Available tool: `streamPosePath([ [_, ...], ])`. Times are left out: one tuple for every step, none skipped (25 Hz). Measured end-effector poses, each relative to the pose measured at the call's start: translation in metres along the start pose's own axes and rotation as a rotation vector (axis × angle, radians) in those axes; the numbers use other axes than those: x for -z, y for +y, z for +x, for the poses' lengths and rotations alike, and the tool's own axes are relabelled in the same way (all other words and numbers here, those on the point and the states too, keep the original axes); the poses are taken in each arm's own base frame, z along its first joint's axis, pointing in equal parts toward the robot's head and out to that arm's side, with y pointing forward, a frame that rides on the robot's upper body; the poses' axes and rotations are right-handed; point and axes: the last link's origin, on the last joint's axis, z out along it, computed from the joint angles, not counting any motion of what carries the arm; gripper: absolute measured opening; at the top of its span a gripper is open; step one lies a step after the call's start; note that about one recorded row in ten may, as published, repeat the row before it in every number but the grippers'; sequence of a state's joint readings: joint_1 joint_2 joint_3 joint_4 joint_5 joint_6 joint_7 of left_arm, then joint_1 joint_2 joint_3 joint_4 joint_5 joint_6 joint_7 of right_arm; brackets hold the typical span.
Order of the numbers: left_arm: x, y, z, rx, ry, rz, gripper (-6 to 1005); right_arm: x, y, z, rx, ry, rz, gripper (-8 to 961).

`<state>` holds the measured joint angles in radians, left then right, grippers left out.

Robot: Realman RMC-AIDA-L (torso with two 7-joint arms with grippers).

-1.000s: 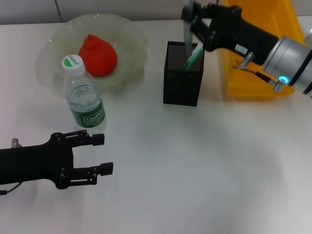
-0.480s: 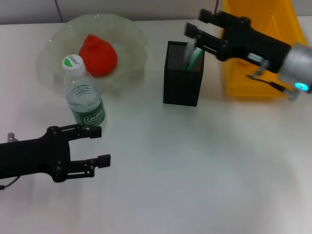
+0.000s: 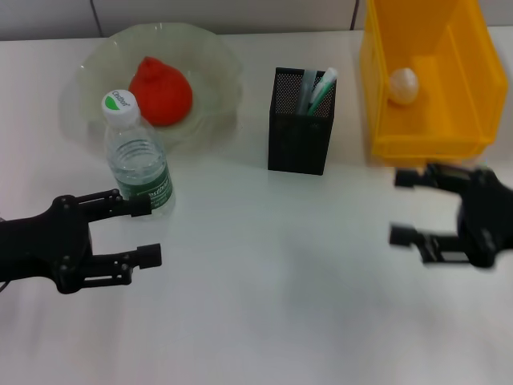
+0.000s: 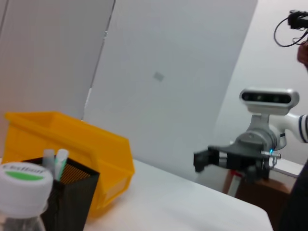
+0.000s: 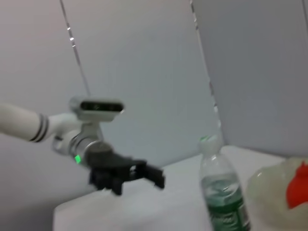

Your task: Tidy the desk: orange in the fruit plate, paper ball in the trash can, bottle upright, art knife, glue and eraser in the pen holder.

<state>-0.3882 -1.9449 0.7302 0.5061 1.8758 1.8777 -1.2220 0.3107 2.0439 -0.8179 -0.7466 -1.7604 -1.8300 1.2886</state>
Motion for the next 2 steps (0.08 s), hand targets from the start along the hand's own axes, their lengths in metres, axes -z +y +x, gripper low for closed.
streamPosePath([
  [0.0003, 0.0003, 0.0016, -0.001, 0.001, -0.008, 791, 0.0021, 0.0029, 0.0027, -0.011, 0.006, -0.010, 819],
  [0.0004, 0.0002, 0.0028, 0.000, 0.000, -0.011, 791, 0.0015, 0.0066, 0.0060, -0.022, 0.013, -0.028, 834],
])
